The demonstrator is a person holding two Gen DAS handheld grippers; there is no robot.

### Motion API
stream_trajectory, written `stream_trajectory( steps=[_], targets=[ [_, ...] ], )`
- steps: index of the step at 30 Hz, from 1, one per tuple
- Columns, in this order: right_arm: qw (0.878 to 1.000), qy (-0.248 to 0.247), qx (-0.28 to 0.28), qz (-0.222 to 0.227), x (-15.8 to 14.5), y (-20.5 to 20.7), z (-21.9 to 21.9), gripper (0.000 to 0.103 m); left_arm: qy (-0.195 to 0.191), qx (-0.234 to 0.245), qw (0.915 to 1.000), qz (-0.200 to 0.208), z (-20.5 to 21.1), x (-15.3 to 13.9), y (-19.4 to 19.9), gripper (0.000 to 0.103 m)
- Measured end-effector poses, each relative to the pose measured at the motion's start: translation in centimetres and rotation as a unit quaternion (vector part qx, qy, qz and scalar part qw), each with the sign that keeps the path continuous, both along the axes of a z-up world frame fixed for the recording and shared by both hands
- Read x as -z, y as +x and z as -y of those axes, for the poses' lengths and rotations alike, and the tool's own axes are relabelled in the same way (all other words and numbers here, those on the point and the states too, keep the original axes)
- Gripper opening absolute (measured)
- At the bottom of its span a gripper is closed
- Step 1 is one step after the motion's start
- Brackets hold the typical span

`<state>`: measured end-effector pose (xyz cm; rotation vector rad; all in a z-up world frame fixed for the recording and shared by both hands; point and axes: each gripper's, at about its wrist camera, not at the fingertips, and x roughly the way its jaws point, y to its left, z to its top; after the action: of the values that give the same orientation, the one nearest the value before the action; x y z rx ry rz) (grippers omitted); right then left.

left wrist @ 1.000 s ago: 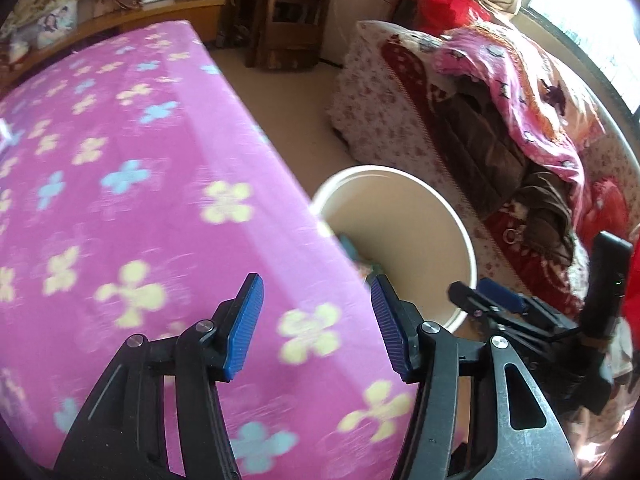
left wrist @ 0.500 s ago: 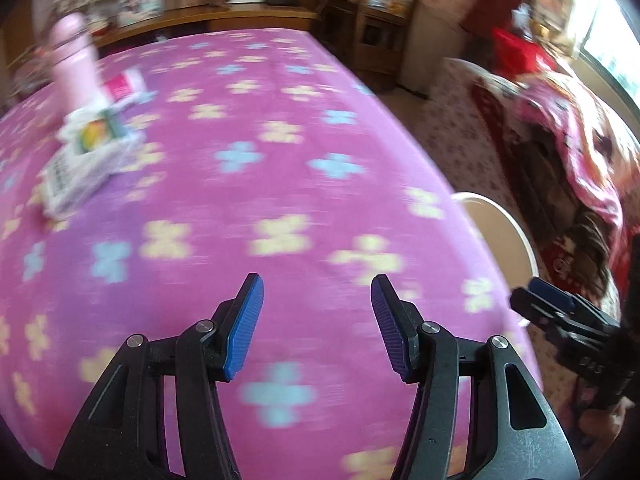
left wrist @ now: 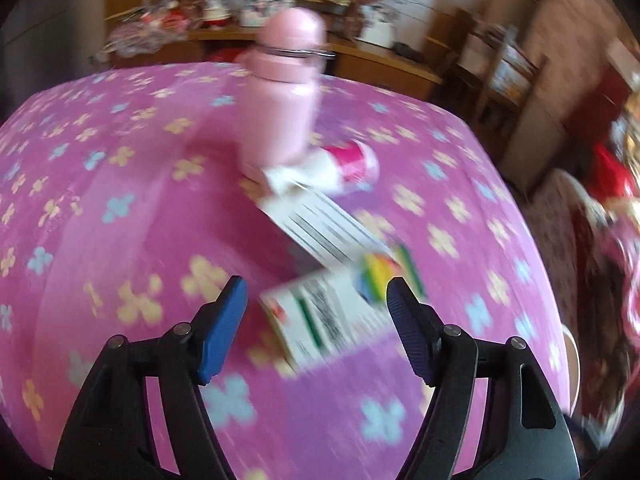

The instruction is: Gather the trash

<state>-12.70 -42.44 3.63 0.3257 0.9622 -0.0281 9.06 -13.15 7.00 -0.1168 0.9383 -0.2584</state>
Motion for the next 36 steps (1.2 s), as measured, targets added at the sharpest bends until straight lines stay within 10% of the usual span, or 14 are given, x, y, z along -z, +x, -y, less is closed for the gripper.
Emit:
stream_trajectory(
  steps=[5, 14, 20, 27, 36],
  targets=[
    [1.000, -0.004, -0.008, -0.003, 0.1, 0.6, -0.6, 0.068, -0.041, -0.008, 0.9977, -0.054, -1.5, 2.6, 2.7, 0.071],
    [1.000, 0.001, 0.000, -0.002, -0.3, 0.8, 0.0, 0.068, -0.058, 0.149, 0.9802, -0.117, 3.0, 4.6, -5.7, 0.073],
    [1.000, 0.019, -0.015, 0.004, -0.2, 1.8, -0.6, 0.068, -0.083, 0.121, 0.9836, -0.105, 0.9, 3.0, -7.0, 0.073],
    [0.998, 0.017, -0.053, 0.003, -0.2, 3.6, -3.9, 0.068, -0.026, 0.056, 0.9967, -0.052, 0.2, 1.7, -4.5, 0.073],
    [0.998, 0.000, -0.058, -0.004, -0.3, 2.6, -4.2, 0.068, -0.007, 0.076, 0.9922, -0.099, 0.9, 4.6, -4.9, 0.072]
  ],
)
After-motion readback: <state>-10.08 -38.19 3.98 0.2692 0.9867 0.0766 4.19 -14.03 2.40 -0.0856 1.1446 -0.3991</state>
